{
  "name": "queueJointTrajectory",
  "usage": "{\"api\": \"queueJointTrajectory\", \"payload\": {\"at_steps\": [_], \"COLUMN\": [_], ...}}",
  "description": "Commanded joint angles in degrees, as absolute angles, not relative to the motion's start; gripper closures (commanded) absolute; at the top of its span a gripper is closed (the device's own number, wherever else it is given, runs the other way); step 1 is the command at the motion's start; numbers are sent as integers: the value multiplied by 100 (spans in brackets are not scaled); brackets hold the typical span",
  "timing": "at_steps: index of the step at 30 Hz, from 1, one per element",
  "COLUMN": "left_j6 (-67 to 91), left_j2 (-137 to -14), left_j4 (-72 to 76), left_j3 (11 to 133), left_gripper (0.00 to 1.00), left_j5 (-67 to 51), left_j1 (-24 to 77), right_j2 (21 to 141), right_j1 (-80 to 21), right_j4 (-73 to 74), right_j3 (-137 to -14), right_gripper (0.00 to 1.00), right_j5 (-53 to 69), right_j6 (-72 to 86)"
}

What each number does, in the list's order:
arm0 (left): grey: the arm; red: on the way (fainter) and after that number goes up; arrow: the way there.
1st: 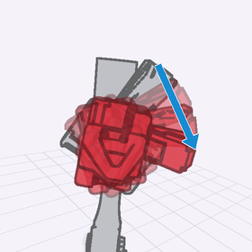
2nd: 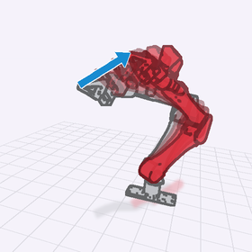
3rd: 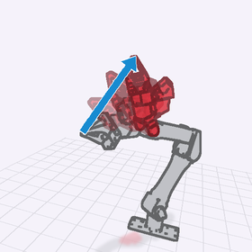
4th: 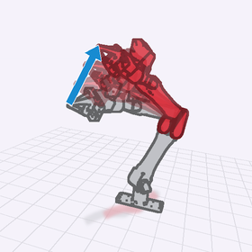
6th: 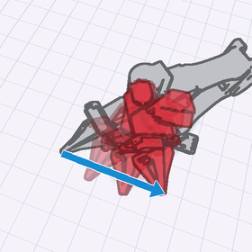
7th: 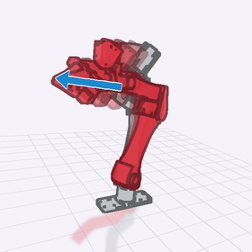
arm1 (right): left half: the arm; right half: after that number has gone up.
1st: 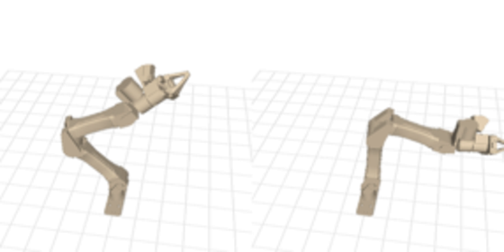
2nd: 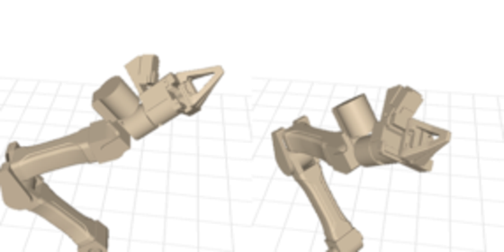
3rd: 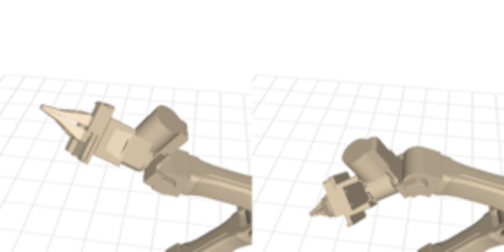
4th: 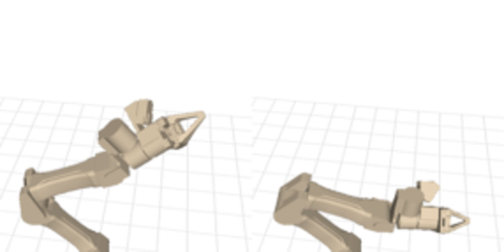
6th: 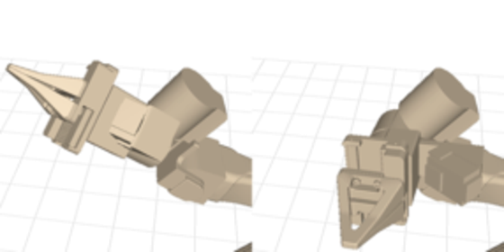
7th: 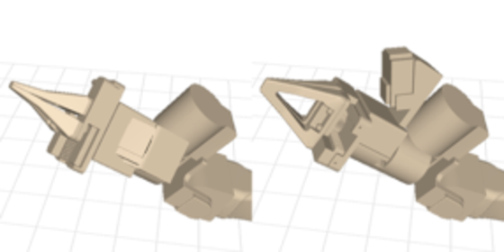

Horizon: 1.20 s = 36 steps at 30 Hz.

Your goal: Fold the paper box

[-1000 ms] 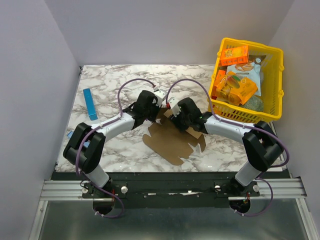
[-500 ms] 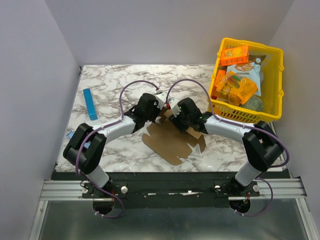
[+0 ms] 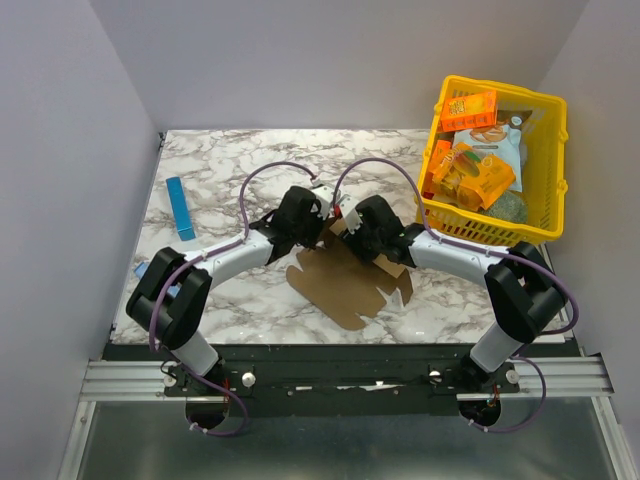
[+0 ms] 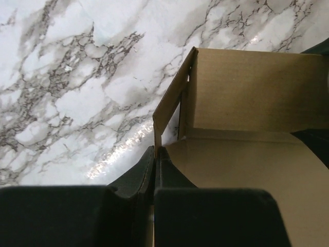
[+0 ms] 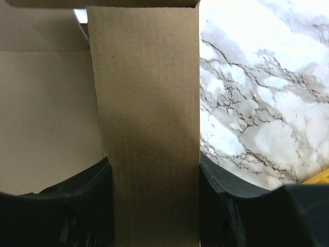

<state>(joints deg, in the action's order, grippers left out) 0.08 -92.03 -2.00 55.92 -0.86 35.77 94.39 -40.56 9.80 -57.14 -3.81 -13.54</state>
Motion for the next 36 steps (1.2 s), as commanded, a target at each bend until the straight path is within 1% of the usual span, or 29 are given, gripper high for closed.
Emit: {"api": "queueJointTrajectory", "payload": {"at_steps": [1, 5, 6, 7, 8, 10, 11, 13, 15, 16, 17, 19, 20, 22, 23, 25, 26, 31, 35, 36], "left_j6": [860, 1150, 1186, 1213, 1230, 1318, 1362, 1441, 1476, 1511, 1547, 1652, 1661, 1679, 1696, 1696, 1679, 1670, 1915, 2003], "left_j2": [-9211, -9237, -9246, -9246, -9237, -9202, -9202, -9202, -9211, -9211, -9211, -9211, -9194, -9097, -9053, -8921, -8895, -8658, -8298, -8175], "left_j4": [-194, 315, 369, 430, 622, 843, 1053, 1265, 1511, 1607, 1826, 2038, 2161, 2302, 2425, 2540, 2610, 2996, 3918, 4381], "left_j3": [5468, 5081, 5028, 4932, 4878, 4703, 4650, 4518, 4439, 4360, 4316, 4184, 4149, 4018, 3964, 3859, 3832, 3587, 3166, 3086], "left_gripper": [94, 94, 93, 89, 81, 68, 56, 50, 41, 38, 33, 28, 23, 20, 12, 3, 1, 1, 1, 1], "left_j5": [-571, -939, -1010, -1072, -1151, -1318, -1327, -1502, -1599, -1739, -1819, -1977, -2012, -2022, -2048, -2074, -2144, -2548, -3075, -3172], "left_j1": [3674, 3674, 3674, 3674, 3674, 3665, 3639, 3578, 3498, 3472, 3446, 3349, 3314, 3243, 3208, 3094, 3059, 2848, 2463, 2383], "right_j2": [9536, 9562, 9563, 9563, 9563, 9562, 9554, 9545, 9519, 9510, 9501, 9501, 9492, 9483, 9475, 9492, 9501, 9483, 9475, 9475], "right_j1": [-4104, -4104, -4104, -4104, -4104, -4104, -4104, -4104, -4104, -4104, -4104, -4104, -4104, -4104, -4104, -4104, -4104, -4104, -4104, -4104], "right_j4": [1081, 1090, 1090, 1081, 1098, 1107, 1107, 1108, 1107, 1107, 1107, 1107, 1107, 1099, 1090, 1090, 1090, 1090, 1090, 1081], "right_j3": [-5757, -5757, -5757, -5748, -5739, -5713, -5704, -5669, -5643, -5625, -5608, -5599, -5599, -5590, -5581, -5590, -5590, -5572, -5563, -5563], "right_gripper": [57, 57, 57, 57, 57, 57, 58, 58, 58, 58, 58, 58, 58, 58, 58, 58, 58, 58, 58, 58], "right_j5": [-387, -422, -431, -439, -439, -466, -475, -475, -492, -492, -501, -510, -510, -501, -501, -510, -510, -527, -519, -510], "right_j6": [-1424, -1450, -1450, -1459, -1468, -1476, -1477, -1477, -1477, -1468, -1468, -1459, -1459, -1459, -1459, -1468, -1476, -1503, -1520, -1512]}}
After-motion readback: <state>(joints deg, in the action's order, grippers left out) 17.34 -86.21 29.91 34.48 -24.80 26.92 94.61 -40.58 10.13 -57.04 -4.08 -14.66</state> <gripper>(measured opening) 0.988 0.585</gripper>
